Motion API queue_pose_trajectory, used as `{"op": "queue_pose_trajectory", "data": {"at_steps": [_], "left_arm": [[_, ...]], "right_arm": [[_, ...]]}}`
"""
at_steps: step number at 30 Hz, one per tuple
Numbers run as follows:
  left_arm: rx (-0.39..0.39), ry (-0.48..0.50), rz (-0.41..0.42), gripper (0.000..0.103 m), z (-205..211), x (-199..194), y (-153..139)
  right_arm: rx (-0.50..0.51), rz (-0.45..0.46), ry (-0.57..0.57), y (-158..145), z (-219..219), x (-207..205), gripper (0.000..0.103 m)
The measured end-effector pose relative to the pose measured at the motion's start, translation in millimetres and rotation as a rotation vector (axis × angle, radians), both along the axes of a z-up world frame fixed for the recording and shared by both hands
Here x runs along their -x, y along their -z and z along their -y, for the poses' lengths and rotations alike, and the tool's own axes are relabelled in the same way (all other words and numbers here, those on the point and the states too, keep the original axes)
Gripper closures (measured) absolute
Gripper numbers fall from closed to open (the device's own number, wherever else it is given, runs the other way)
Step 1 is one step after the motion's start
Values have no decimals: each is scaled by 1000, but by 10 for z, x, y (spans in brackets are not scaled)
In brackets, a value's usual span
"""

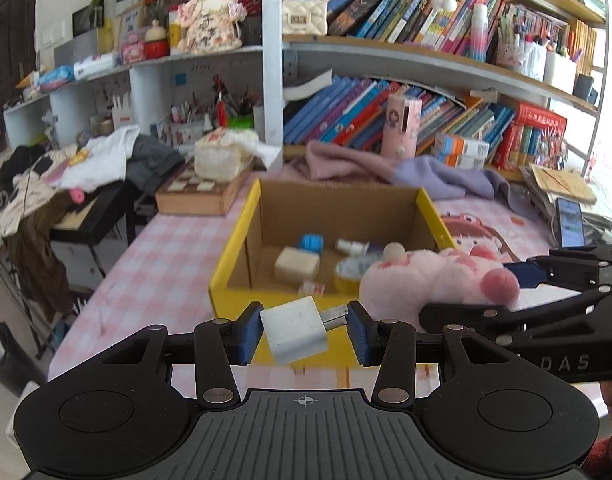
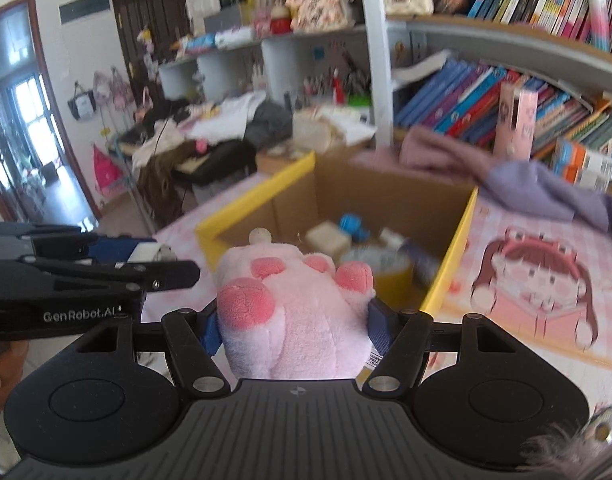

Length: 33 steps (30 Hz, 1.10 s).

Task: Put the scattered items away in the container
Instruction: 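Lower the white plug with the left tool into the box while the right tool lowers the plush inside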

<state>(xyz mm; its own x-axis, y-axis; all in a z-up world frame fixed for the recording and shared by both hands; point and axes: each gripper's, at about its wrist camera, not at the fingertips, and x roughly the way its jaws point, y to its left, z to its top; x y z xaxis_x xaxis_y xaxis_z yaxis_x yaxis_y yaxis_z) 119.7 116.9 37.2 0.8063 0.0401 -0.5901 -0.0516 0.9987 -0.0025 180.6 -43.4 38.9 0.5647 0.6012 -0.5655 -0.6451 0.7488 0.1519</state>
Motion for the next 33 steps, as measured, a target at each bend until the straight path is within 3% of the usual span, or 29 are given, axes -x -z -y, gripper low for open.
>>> {"op": "queue_pose_trajectory", "data": {"at_steps": [5, 12, 21, 26, 33], "left_arm": [[-36, 10, 4, 59, -9, -365, -27], [-103, 37, -43, 59, -39, -1106, 53], [-60, 94, -188, 59, -48, -2145, 328], [-47, 101, -276, 59, 7, -2498, 596], [16, 97, -325, 59, 21, -2702, 758]], "right_arm": [[8, 37, 25, -56, -38, -403, 38], [135, 50, 29, 167, -261, -1093, 38], [328, 75, -28, 491, -607, -1577, 37], [440, 112, -32, 635, -733, -1692, 36], [449, 89, -16, 686, -713, -1835, 31]]}}
